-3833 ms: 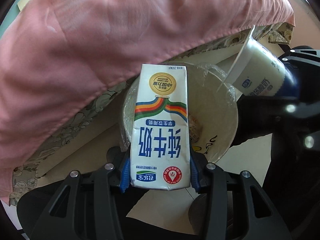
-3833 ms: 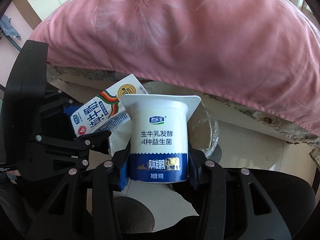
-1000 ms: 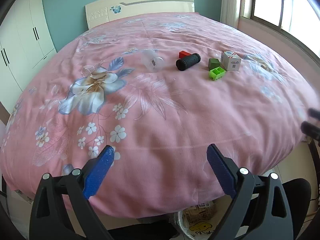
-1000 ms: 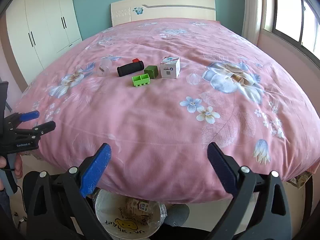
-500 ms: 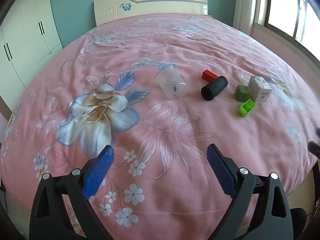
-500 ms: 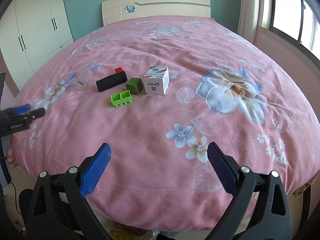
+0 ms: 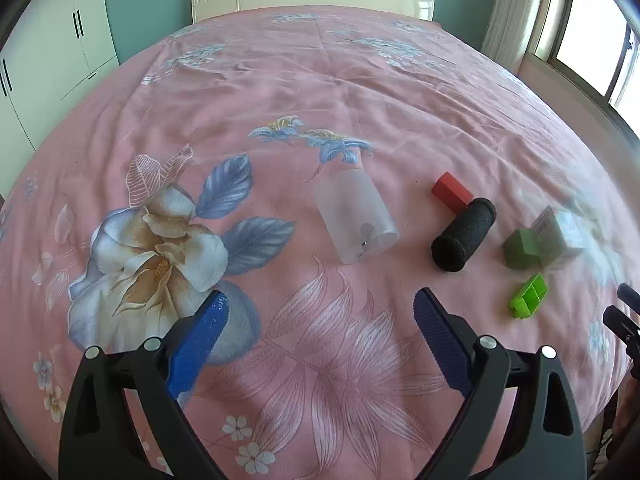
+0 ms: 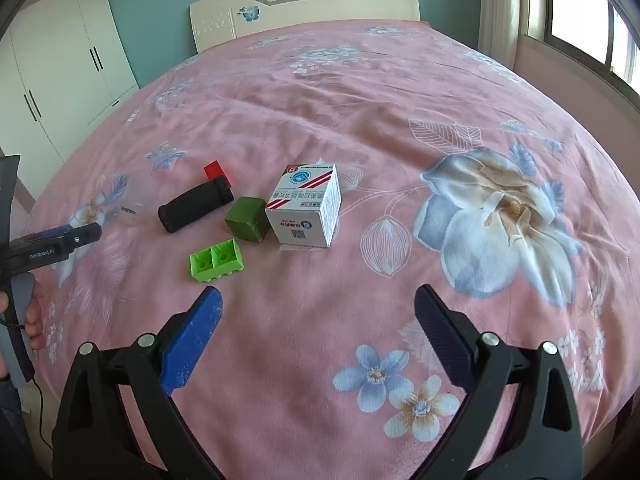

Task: Collect trash
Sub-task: 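Move both tools back over the bed toward the remaining items, then grasp the clear plastic cup with the left gripper while the right grasps the white medicine box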

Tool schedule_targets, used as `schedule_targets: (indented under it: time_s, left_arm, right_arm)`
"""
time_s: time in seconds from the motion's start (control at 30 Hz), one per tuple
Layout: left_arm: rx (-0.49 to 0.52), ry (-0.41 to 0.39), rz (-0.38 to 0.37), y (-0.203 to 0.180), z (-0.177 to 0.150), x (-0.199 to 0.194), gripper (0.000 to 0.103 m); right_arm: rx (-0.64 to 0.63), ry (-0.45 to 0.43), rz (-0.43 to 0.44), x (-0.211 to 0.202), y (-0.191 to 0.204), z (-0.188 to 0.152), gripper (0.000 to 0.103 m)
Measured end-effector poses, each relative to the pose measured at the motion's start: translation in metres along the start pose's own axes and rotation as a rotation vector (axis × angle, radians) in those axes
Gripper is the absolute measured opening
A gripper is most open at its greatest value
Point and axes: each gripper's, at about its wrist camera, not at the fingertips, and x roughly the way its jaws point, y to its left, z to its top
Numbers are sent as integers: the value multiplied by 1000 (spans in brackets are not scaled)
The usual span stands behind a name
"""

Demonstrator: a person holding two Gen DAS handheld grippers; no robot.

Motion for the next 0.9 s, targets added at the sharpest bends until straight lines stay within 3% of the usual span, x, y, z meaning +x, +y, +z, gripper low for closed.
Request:
schedule_targets:
  time_s: [0.37,0.9]
  left_arm:
    - [27,41,23,-5,27,44,95]
    - [25,72,27,-8,47,79,95]
  right_arm:
    - [-41,47,-20,56,13,32,95]
    - [-38,63,-23,98,7,60,95]
